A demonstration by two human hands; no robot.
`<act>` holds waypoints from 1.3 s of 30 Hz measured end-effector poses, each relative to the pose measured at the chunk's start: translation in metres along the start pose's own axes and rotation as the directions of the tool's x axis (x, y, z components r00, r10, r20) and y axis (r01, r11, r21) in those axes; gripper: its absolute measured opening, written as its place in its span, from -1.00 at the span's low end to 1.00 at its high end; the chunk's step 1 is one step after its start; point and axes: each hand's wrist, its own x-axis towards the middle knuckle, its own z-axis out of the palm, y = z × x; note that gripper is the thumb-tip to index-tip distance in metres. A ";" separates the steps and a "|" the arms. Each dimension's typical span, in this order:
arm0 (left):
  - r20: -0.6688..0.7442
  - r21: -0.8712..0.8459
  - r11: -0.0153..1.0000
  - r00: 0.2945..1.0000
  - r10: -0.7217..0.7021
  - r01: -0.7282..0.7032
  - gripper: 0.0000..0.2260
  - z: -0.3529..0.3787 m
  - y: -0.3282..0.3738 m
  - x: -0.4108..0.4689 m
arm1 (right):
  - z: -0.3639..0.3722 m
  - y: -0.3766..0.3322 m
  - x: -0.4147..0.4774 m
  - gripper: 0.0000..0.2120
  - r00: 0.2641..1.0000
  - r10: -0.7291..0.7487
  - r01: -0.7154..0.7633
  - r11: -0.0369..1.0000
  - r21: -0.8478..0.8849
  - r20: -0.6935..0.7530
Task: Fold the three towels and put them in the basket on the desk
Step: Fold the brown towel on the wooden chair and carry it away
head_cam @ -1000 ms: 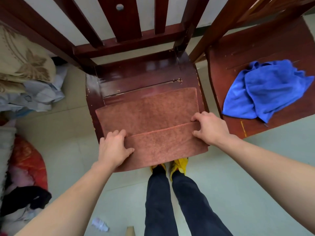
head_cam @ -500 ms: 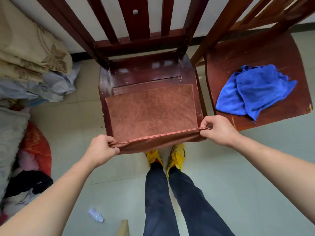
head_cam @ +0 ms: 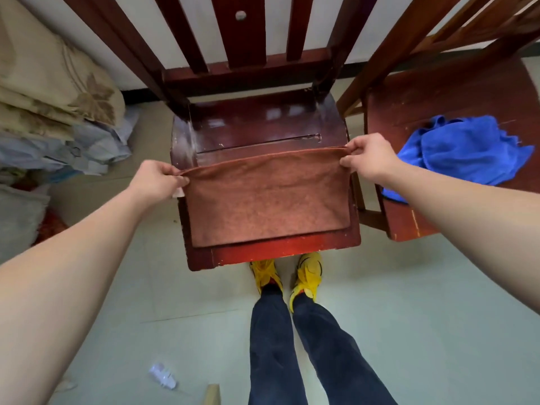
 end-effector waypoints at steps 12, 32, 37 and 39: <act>-0.314 0.245 0.936 0.892 0.325 -0.254 -0.88 0.064 0.010 -0.005 | 0.064 -0.029 -0.014 -0.75 0.899 -0.379 0.309 0.904 -0.297 -0.218; 0.174 0.695 0.523 0.822 0.542 -0.493 -0.27 0.084 -0.019 -0.034 | 0.051 0.024 -0.028 -0.51 0.969 0.207 -0.213 0.977 -0.029 -0.137; 0.297 0.788 0.396 0.854 0.427 -0.472 0.02 0.093 -0.014 -0.016 | 0.065 0.026 -0.017 -0.70 0.917 0.390 -0.397 0.882 0.255 0.079; 0.311 0.790 0.383 0.851 0.422 -0.479 0.02 0.096 -0.012 -0.018 | 0.052 0.029 -0.020 -0.80 0.905 0.374 -0.426 0.818 0.387 0.204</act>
